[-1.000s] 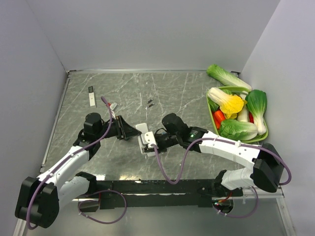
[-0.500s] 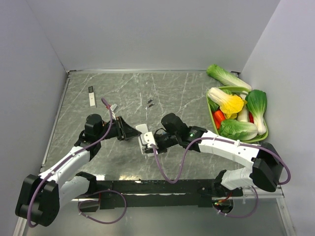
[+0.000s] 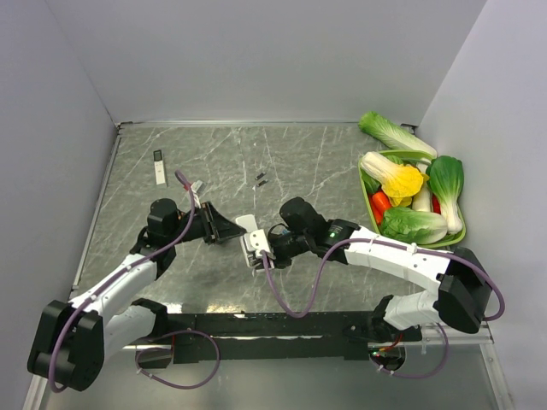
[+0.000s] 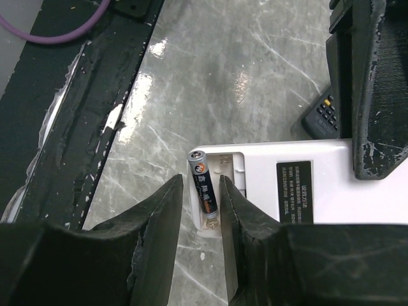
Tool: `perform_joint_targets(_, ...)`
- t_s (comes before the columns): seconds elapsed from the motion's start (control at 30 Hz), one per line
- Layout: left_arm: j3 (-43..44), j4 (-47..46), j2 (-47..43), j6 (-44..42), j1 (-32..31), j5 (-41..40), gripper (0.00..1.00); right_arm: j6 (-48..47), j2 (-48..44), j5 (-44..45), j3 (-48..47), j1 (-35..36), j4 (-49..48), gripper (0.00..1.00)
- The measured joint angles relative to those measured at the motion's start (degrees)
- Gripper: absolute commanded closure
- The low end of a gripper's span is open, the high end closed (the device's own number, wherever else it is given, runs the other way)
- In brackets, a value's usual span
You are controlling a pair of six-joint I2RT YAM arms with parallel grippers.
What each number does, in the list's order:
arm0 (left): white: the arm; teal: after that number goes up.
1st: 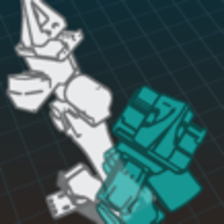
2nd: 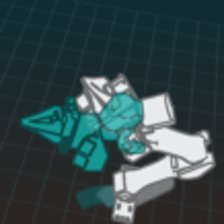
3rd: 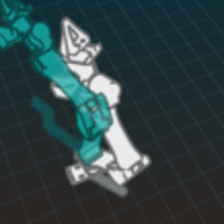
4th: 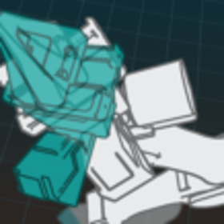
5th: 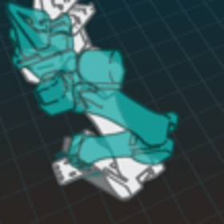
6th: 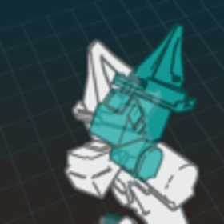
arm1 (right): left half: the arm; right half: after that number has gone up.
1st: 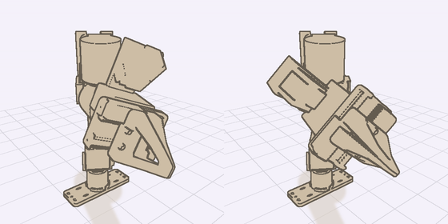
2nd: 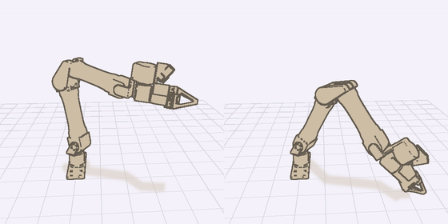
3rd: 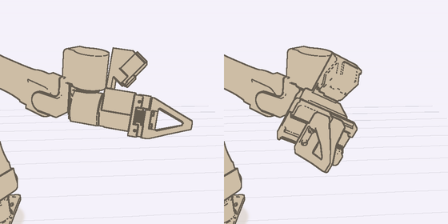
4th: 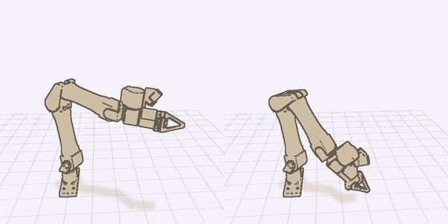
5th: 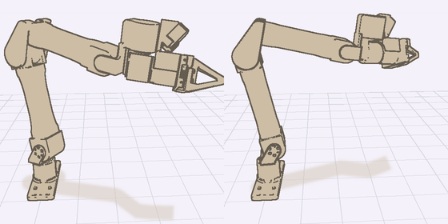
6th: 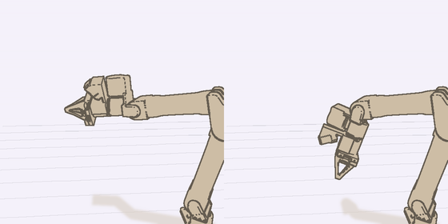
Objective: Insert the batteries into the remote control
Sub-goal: Load the battery into the remote control.
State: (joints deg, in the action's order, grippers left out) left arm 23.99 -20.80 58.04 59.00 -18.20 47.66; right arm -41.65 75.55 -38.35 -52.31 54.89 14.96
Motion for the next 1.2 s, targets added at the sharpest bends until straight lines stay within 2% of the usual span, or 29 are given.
perform_joint_targets(0.13, -0.63, -1.16, 0.46, 1.09, 0.00, -0.20, 0.99, 0.22, 0.00, 0.57, 0.00, 0.00, 0.20, 0.62)
perform_joint_targets(0.27, -1.27, -2.21, 1.07, 2.21, 0.00, -1.07, 0.99, 1.09, 0.00, 1.70, 0.02, 0.00, 0.22, 0.49)
perform_joint_targets(0.33, -1.29, -2.51, 1.25, 2.38, 0.11, -1.51, 0.99, 1.60, -0.02, 1.99, 0.02, 0.00, 0.20, 0.46)
perform_joint_targets(0.37, -1.31, -2.93, 1.38, 2.56, 0.15, -1.75, 0.99, 1.79, -0.09, 2.12, 0.04, 0.04, 0.22, 0.41)
perform_joint_targets(0.63, -2.58, -5.60, 2.34, 3.89, 0.26, -3.04, 0.99, 3.52, -1.68, 2.78, 0.17, -0.04, -0.22, 0.34)
perform_joint_targets(0.83, -4.48, -7.06, 2.56, 5.31, 0.22, -3.02, 0.99, 6.25, -5.03, 4.74, 0.22, -0.96, -2.64, 0.21)
perform_joint_targets(0.97, -6.08, -8.74, 2.27, 6.69, 0.22, -4.31, 0.99, 12.48, -8.28, 9.42, 0.28, -1.29, -5.20, 0.18)
perform_joint_targets(1.2, -11.08, -12.04, -3.61, 10.27, 0.22, -10.14, 0.99, 35.54, -14.93, 22.86, 1.46, -1.40, -9.66, 0.25)
